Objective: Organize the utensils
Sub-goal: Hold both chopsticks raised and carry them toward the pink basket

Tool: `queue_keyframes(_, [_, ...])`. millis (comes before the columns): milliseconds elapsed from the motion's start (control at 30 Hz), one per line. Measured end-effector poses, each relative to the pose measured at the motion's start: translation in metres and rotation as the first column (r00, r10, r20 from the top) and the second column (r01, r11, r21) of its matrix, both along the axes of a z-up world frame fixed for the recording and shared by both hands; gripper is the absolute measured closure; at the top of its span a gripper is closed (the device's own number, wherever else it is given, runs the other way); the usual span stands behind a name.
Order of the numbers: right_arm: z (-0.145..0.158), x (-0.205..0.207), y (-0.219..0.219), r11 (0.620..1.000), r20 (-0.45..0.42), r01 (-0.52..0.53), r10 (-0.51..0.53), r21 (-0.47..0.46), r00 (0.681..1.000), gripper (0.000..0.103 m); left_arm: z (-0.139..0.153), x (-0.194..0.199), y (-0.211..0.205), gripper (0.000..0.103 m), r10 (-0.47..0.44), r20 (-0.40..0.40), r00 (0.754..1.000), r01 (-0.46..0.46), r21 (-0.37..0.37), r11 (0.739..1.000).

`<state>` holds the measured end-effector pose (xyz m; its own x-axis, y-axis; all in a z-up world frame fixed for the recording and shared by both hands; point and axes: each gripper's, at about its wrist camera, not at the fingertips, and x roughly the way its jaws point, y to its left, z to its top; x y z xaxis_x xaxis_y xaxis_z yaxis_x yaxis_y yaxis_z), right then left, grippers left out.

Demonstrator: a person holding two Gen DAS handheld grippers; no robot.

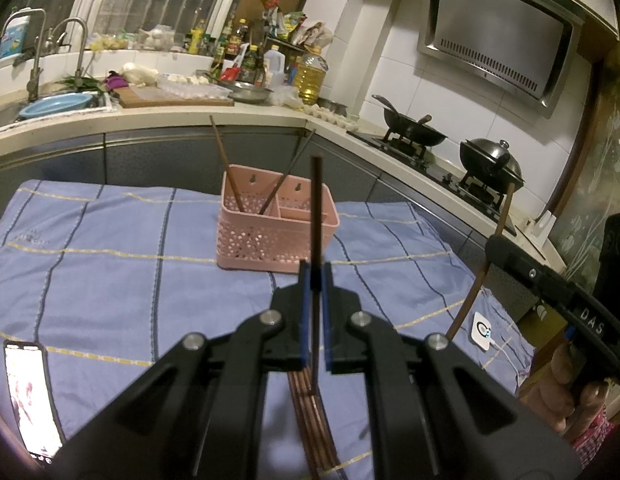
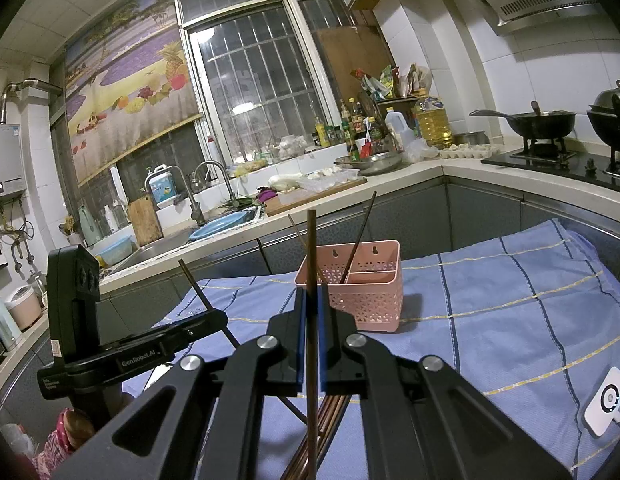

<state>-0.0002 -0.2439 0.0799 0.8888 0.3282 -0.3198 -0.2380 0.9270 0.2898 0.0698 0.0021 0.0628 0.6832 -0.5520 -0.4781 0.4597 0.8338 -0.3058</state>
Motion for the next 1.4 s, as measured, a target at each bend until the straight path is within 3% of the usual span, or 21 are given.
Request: queue_keyframes(1400, [-0.0003,-0.0009,0.001,1.0,-0.001,0.001,-0.001,0.0,1.0,0.098,0.0022,0.0022,-0.0002,0.099,-0.002,-0.001,1.0,0.002,0.001,1.0])
